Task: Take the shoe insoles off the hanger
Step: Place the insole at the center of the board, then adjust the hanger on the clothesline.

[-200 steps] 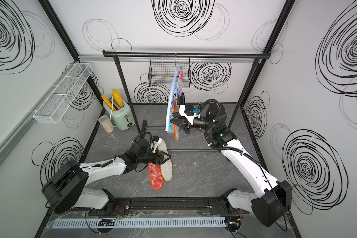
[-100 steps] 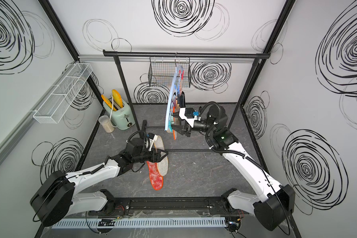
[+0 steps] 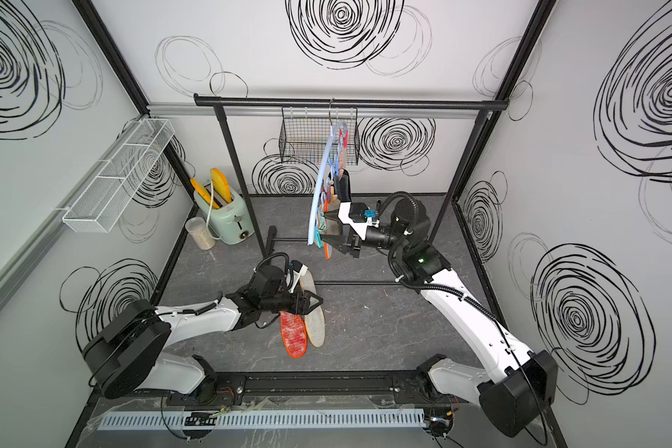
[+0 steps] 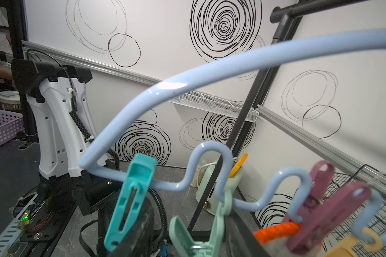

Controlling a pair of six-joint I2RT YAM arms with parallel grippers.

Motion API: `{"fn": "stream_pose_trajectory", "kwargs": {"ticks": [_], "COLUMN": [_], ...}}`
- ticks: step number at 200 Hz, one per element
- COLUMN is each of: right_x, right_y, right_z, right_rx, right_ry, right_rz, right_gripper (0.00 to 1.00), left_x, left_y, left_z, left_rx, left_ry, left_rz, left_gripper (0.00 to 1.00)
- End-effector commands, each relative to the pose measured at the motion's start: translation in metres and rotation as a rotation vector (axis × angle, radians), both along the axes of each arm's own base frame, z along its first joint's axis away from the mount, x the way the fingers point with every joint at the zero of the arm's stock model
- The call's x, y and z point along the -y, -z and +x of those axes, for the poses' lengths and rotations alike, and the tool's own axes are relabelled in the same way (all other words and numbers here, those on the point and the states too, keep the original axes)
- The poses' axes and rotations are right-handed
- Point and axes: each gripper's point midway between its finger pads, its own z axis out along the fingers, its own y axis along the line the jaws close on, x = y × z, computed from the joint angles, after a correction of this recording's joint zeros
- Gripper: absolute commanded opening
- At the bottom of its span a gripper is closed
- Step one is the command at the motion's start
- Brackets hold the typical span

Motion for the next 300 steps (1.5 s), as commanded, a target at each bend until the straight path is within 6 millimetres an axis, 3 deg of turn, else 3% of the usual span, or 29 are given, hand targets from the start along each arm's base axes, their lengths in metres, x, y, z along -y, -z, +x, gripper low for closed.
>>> {"fn": "stream_pose_trajectory", "kwargs": {"ticks": [1,18,43,50,57,86,116,136,156,176,203,242,300], "right_x": [0.002,0.002,0.003,0.003,0.003,0.002,0.003,0.005,0.009,0.015,0.027,0.041,0.054], "right_y": [-0.001,-0.001,-0.002,-0.002,-0.003,-0.001,-0.003,0.000,0.004,0.008,0.009,-0.011,-0.044], "right_z": [-0.006,-0.006,-0.007,-0.007,-0.007,-0.007,-0.009,-0.008,-0.006,-0.006,-0.007,0.016,0.046], "right_rx": [0.018,0.017,0.019,0.020,0.022,0.016,0.018,0.007,-0.009,-0.025,-0.032,-0.056,-0.018], "right_ry": [-0.001,-0.001,0.001,0.001,0.001,-0.003,-0.001,0.013,0.054,0.096,0.170,0.332,0.443], "right_rz": [0.000,-0.001,0.000,0.001,0.001,-0.001,-0.001,-0.006,-0.008,-0.001,0.011,0.065,0.108], "right_gripper": [0.52,0.52,0.52,0.52,0.52,0.52,0.53,0.55,0.69,0.77,0.78,0.73,0.61], "left_x": [-0.006,-0.020,-0.024,-0.025,-0.026,-0.016,-0.023,-0.037,-0.056,-0.057,-0.049,-0.027,-0.003], "left_y": [-0.004,0.002,-0.002,-0.002,-0.003,-0.007,-0.024,-0.045,-0.070,-0.100,-0.138,-0.191,-0.239], "left_z": [0.004,0.013,0.013,0.013,0.015,0.019,0.018,0.023,0.033,0.035,0.034,0.028,0.005], "left_rx": [0.086,0.090,0.088,0.093,0.104,0.099,0.138,0.184,0.239,0.303,0.406,0.558,0.861], "left_ry": [-0.013,-0.062,-0.073,-0.081,-0.086,-0.051,-0.093,-0.151,-0.233,-0.225,-0.180,-0.059,0.006], "left_rz": [0.163,0.249,0.234,0.242,0.281,0.295,0.219,0.139,0.014,-0.128,-0.234,-0.355,-0.369], "left_gripper": [0.76,0.76,0.77,0.86,0.88,0.82,0.77,0.73,0.68,0.65,0.65,0.70,0.85]}}
